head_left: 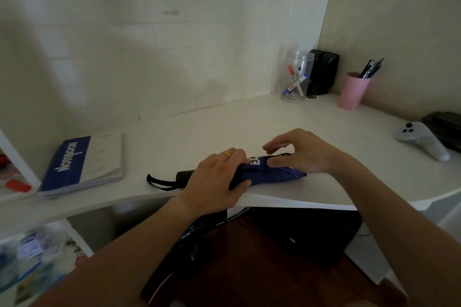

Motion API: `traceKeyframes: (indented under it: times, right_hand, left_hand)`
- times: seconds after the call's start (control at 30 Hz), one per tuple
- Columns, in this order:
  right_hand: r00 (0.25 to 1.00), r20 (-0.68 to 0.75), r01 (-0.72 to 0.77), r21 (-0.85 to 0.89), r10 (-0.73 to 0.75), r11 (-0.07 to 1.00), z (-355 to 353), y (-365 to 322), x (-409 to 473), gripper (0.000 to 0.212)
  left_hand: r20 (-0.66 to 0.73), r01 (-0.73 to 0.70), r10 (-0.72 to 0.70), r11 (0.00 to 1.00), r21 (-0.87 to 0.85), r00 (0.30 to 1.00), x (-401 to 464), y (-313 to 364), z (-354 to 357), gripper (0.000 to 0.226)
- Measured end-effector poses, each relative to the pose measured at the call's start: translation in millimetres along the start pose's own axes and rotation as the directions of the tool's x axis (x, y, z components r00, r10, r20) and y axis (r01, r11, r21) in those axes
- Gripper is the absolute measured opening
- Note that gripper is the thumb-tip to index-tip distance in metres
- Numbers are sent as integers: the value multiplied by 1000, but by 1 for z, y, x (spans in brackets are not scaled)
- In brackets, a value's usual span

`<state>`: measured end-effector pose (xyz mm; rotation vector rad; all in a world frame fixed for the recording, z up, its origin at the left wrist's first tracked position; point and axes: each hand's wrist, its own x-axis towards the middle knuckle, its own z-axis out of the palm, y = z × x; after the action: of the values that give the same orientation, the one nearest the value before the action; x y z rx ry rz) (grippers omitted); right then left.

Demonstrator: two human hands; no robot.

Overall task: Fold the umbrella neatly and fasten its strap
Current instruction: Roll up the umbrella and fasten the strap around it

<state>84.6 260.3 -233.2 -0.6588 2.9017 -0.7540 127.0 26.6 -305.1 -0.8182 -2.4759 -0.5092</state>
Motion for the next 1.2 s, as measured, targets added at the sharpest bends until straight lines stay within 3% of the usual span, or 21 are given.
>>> traceKeyframes:
  times: [0.1, 0.2, 0.27, 0.37, 0.43, 0.5, 0.57, 0.63, 0.7, 0.77, 0.83, 0.93, 1.0, 1.07, 1.13, 1.2]
  right_hand:
    - [976, 219, -25, 184, -16, 983, -6, 9, -2, 30]
    - [987, 124, 69, 250, -102, 966, 2, 18, -7, 18]
    - [988, 48, 134, 244, -150, 961, 2, 16, -11, 16]
    - [972, -43, 233, 90, -230, 968, -9, -5, -14, 20]
    - [941, -127, 300, -113, -314, 947, -19, -23, -16, 25]
    - [853, -363, 286, -276, -375, 918, -24, -39, -21, 35]
    - [689, -659, 202, -224, -301, 953, -18, -55, -37, 47]
    - [592, -798, 197, 10, -111, 980, 6, -73, -56, 51]
    - [660, -751, 204, 165, -11, 965, 44, -92, -74, 51]
    - [707, -707, 165, 163, -2, 973, 81, -107, -86, 54]
    - [721, -692, 124, 176, 34, 977, 99, -115, -90, 58]
    - [703, -708, 199, 287, 67, 937, 96, -117, -91, 54]
    - [761, -633, 278, 514, 141, 811, 94, -117, -97, 47]
    - [780, -610, 347, 609, 142, 713, 87, -120, -108, 39]
    - [856, -500, 324, 712, 127, 623, 78, -121, -122, 41]
    - [856, -509, 288, 617, 91, 733, 68, -122, -124, 35]
  left_hand:
    - [-23, -43, 43, 999, -2, 999, -4, 2, 3, 30]
    - [-43, -47, 47, 999, 9, 998, -4, 5, 1, 33]
    - [-19, 3, -2, 1000, 20, 1000, 1, 12, -6, 47]
    - [109, 117, -130, 986, 120, 985, 23, 23, -20, 89]
    - [134, 180, -208, 964, 195, 969, 39, 27, -28, 77]
    - [77, 340, -342, 940, 40, 937, 48, 27, -37, 52]
    - [6, 456, -475, 843, -284, 880, 52, 30, -43, 41]
    - [-16, 470, -602, 640, -608, 798, 55, 42, -54, 32]
    - [92, 415, -712, 294, -861, 697, 58, 57, -67, 26]
    - [228, 318, -738, -19, -948, 635, 61, 70, -81, 23]
    - [301, 245, -723, -185, -952, 622, 60, 80, -92, 20]
    - [289, 206, -702, -203, -957, 651, 52, 88, -102, 14]
    - [275, 174, -648, -217, -960, 711, 46, 90, -108, 17]
    - [287, 119, -569, -313, -942, 771, 43, 91, -116, 26]
    - [280, 86, -530, -360, -929, 801, 42, 93, -120, 27]
    - [261, 99, -578, -296, -950, 774, 41, 97, -118, 24]
